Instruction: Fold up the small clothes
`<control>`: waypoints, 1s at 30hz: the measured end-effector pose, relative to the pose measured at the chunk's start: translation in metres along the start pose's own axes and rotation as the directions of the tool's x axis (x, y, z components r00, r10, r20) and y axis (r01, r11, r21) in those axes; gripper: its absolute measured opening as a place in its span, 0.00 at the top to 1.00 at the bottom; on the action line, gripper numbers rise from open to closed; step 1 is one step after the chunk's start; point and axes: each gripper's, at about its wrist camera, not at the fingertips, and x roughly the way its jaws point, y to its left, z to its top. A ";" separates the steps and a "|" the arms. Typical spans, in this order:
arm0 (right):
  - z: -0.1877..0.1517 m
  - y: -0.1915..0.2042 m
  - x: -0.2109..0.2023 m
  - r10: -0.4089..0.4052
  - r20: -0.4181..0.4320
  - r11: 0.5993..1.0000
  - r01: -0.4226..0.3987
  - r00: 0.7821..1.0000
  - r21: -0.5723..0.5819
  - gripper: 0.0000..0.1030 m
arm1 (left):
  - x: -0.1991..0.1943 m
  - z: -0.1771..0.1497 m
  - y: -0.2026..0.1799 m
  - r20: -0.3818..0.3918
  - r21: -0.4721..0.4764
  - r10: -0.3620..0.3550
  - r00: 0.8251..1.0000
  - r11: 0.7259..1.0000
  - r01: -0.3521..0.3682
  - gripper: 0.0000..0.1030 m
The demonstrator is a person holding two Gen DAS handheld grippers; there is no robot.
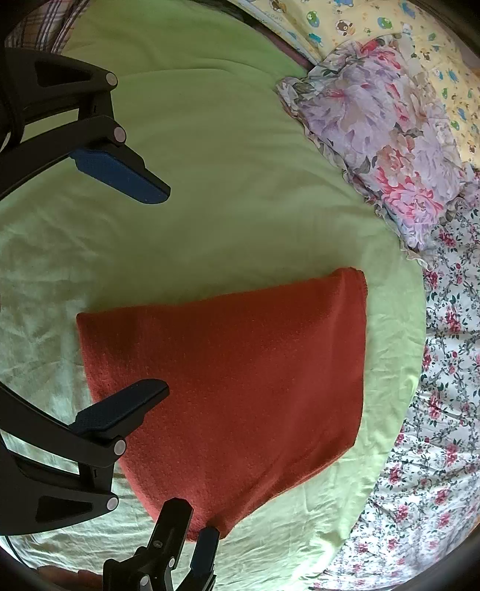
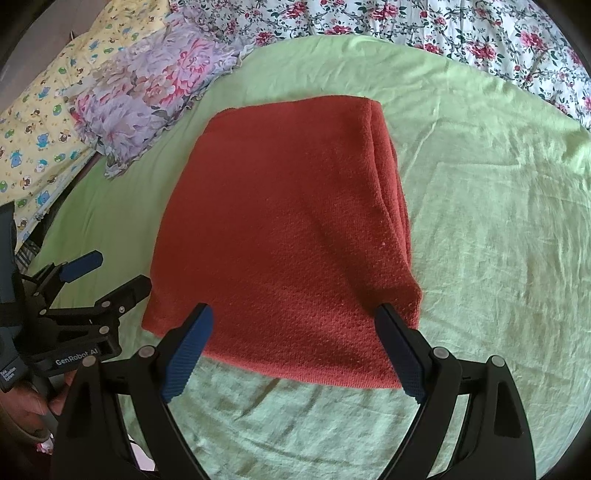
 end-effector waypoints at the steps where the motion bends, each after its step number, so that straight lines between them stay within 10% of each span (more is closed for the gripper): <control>1: 0.000 0.000 0.000 0.001 0.000 1.000 -0.001 1.000 -0.001 0.13 | 0.000 0.000 0.000 0.000 0.000 -0.002 1.000 1.000 0.002 0.07; 30: -0.002 0.003 -0.006 0.007 0.021 1.000 -0.007 1.000 0.027 0.13 | -0.006 0.001 -0.003 0.020 0.008 -0.025 1.000 1.000 0.024 0.07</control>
